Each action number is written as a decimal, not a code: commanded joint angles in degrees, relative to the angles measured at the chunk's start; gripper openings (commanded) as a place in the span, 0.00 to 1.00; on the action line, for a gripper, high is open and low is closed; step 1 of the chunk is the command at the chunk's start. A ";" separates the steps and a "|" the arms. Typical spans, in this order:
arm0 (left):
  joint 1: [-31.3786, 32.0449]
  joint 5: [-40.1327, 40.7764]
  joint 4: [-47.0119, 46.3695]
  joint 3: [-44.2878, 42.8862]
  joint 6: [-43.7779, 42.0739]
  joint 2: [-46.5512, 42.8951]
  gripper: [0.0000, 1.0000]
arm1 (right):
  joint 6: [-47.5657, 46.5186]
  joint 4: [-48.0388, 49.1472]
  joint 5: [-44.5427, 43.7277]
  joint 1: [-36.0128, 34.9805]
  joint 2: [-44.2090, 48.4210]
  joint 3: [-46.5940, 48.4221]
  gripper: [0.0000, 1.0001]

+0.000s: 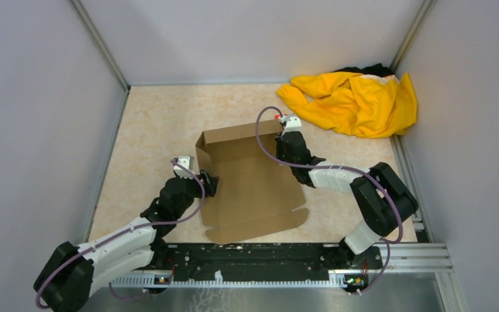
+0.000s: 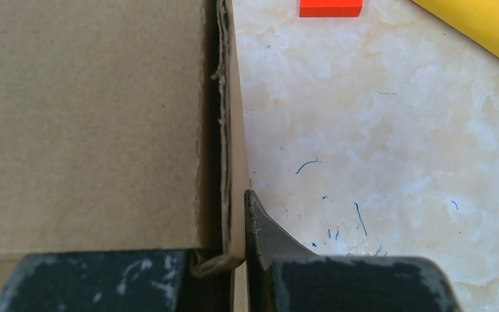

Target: Fold the paper box

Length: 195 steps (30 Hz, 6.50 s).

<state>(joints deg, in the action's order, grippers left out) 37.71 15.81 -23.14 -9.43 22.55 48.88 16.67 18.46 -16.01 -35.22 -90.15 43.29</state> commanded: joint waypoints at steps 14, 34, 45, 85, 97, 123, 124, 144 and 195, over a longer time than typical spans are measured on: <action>8.22 2.21 -1.24 0.78 -5.02 -6.28 0.76 | -4.54 -3.99 0.50 -1.69 0.27 -6.04 0.00; 13.52 14.81 26.92 -11.24 -0.56 -26.77 0.73 | -2.63 -7.37 1.18 1.12 11.90 -11.74 0.00; 13.61 25.03 42.41 -7.76 19.90 -30.72 0.66 | -0.89 -6.83 -4.67 0.11 9.18 -11.32 0.00; 13.35 20.30 43.54 -31.93 9.48 -10.49 0.74 | -3.80 -47.90 11.89 2.70 0.31 19.76 0.00; 9.25 12.46 43.71 -47.47 -1.00 1.87 0.83 | -15.93 -78.54 21.84 3.08 -12.29 42.71 0.00; 4.83 1.35 38.60 -34.63 -2.35 -6.61 0.82 | -31.51 -73.48 -11.57 -13.02 -28.42 52.44 0.00; 4.83 1.41 38.60 -34.56 -2.48 -7.09 0.82 | -31.74 -74.04 -12.48 -13.03 -29.48 53.22 0.00; 4.82 -0.23 38.37 -34.21 -3.34 -7.14 0.82 | -28.28 -74.41 -13.76 -13.03 -39.29 59.19 0.00; 4.78 0.62 37.36 -36.30 -5.18 -2.12 0.82 | -28.58 -61.13 -0.50 -9.95 -24.90 68.45 0.80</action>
<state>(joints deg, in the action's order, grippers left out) 42.70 16.23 15.42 -44.14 18.26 46.87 -13.32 -42.87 -16.47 -45.23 -120.75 105.73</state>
